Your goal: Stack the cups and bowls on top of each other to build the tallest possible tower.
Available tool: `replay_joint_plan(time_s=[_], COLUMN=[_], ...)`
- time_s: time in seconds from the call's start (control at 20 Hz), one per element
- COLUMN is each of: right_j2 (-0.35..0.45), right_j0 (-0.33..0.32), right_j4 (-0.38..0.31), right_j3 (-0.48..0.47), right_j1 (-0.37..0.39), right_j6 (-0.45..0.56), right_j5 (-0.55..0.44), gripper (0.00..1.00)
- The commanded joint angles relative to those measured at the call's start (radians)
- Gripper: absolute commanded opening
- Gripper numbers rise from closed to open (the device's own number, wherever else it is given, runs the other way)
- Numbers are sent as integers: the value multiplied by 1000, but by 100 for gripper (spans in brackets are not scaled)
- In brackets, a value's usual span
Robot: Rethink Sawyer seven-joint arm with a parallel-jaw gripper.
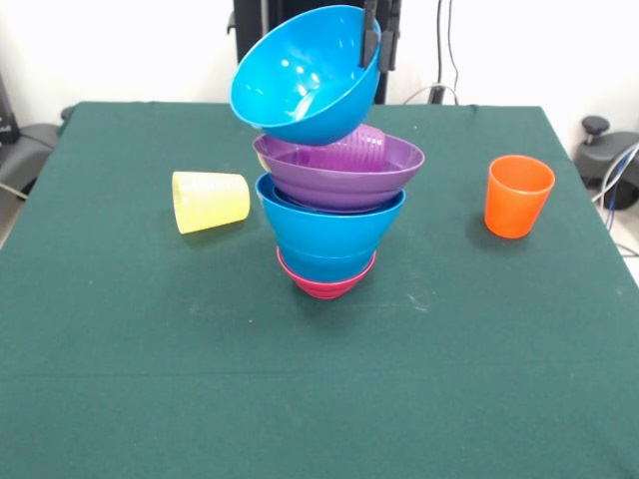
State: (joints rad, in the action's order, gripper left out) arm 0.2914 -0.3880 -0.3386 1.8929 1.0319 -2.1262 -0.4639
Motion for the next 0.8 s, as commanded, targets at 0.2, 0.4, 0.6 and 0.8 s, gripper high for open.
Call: replay_joint_plan(time_s=[0.2, 0.4, 0.6, 0.8], right_j2=[-23, -25, -25, -25], right_j0=[25, 27, 28, 26], right_j4=[-53, -51, -47, -45], right_j3=[-7, -8, -17, -21], right_j1=[-34, -36, -37, -43], right_j6=[-44, -42, -36, -32], right_j5=[47, 46, 42, 45], gripper=[0, 0, 0, 0])
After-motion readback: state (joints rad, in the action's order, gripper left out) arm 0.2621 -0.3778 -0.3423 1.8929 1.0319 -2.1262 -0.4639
